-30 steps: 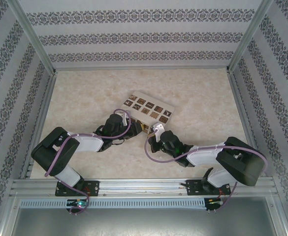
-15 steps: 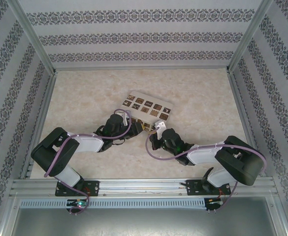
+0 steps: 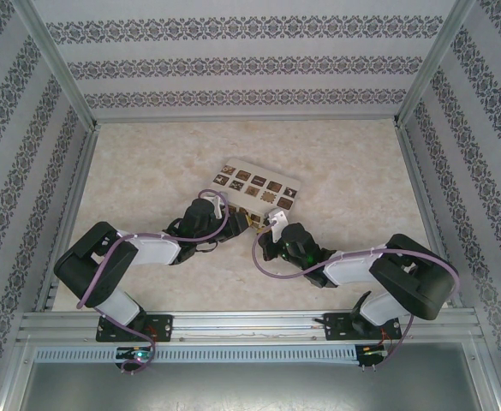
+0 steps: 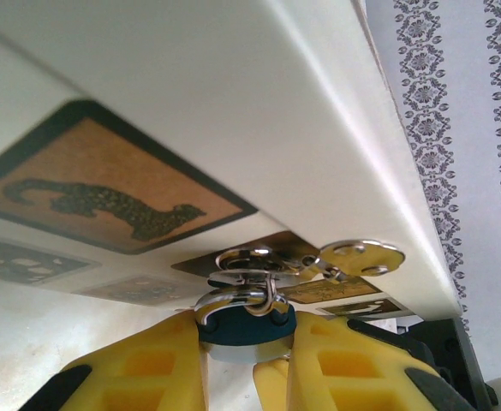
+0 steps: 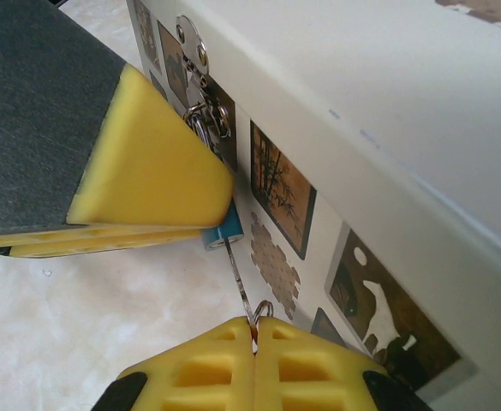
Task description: Unlock a padlock with a key
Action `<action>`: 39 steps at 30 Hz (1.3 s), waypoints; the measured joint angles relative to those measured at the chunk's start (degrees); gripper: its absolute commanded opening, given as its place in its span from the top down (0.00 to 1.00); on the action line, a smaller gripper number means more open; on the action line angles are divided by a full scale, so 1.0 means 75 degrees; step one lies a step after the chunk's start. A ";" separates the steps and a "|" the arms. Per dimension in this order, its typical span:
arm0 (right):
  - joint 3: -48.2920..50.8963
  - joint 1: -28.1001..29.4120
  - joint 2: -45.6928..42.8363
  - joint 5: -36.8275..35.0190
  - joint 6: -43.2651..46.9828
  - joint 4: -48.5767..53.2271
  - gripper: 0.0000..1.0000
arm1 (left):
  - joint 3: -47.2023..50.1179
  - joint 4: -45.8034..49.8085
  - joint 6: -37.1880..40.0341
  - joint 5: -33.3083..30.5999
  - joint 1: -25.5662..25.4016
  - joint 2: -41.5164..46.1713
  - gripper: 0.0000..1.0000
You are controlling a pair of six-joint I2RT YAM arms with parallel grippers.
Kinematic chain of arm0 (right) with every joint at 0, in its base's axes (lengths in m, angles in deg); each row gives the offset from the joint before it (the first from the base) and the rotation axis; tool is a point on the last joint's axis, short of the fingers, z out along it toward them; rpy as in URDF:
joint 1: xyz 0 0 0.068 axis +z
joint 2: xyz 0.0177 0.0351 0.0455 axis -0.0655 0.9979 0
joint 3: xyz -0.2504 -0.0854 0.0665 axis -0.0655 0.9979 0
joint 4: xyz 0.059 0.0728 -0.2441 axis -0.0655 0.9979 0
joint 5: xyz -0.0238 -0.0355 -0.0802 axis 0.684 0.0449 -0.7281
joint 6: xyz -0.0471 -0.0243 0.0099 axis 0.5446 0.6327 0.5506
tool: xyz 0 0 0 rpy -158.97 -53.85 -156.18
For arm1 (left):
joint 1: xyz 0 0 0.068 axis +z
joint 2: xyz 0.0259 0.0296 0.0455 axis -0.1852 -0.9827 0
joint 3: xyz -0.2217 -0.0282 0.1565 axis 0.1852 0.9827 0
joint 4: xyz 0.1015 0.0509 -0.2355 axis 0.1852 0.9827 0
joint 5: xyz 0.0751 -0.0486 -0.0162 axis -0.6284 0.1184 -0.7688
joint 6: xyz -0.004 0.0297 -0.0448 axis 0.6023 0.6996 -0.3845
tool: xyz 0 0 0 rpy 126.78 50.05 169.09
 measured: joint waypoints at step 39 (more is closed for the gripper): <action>-0.0799 -0.0417 0.0752 0.0536 0.0262 -0.0280 1.00 | -0.0248 -0.0006 -0.0032 -0.0458 0.0029 -0.0015 0.78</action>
